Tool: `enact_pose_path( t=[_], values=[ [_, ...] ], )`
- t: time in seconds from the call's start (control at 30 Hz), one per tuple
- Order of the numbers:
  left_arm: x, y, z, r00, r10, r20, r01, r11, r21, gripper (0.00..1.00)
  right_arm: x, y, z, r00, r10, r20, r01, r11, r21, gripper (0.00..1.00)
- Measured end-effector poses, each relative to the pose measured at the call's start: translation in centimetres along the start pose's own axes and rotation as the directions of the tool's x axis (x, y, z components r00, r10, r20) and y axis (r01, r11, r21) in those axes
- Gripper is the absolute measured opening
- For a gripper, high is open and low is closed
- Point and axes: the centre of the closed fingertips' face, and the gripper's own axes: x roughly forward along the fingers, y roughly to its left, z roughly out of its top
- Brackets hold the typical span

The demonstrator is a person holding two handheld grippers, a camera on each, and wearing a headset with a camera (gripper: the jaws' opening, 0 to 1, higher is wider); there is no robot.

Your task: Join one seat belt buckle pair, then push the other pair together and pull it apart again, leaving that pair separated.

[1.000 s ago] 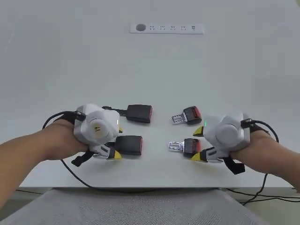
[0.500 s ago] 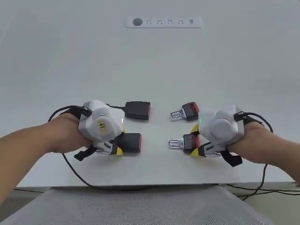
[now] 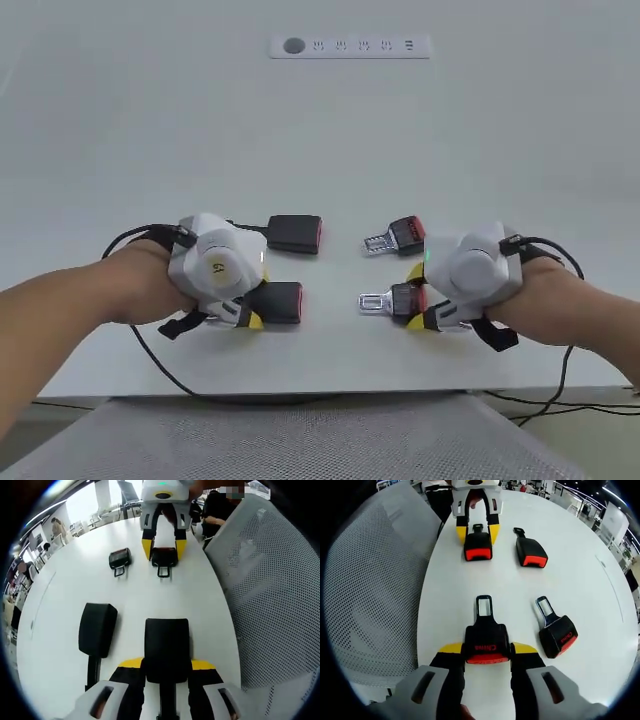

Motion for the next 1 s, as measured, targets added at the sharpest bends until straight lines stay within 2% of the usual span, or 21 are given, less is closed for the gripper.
enact_pose_path(
  t=[0.27,0.43,1.0],
  values=[
    [0.0,0.0,0.0,0.9999,-0.002,-0.012,0.002,1.000,0.008,0.33,0.2,0.0,0.1,0.9999,-0.006,-0.008,0.006,1.000,0.006,0.33],
    [0.0,-0.1,0.0,0.9998,-0.003,-0.017,0.004,1.000,0.010,0.33,0.5,0.2,1.0,0.9998,-0.015,0.009,0.015,1.000,0.015,0.33],
    [0.1,-0.1,0.0,0.9998,-0.006,-0.022,0.006,1.000,0.004,0.33,3.2,1.2,6.0,0.9961,-0.020,0.086,0.017,0.999,0.034,0.33]
  ],
)
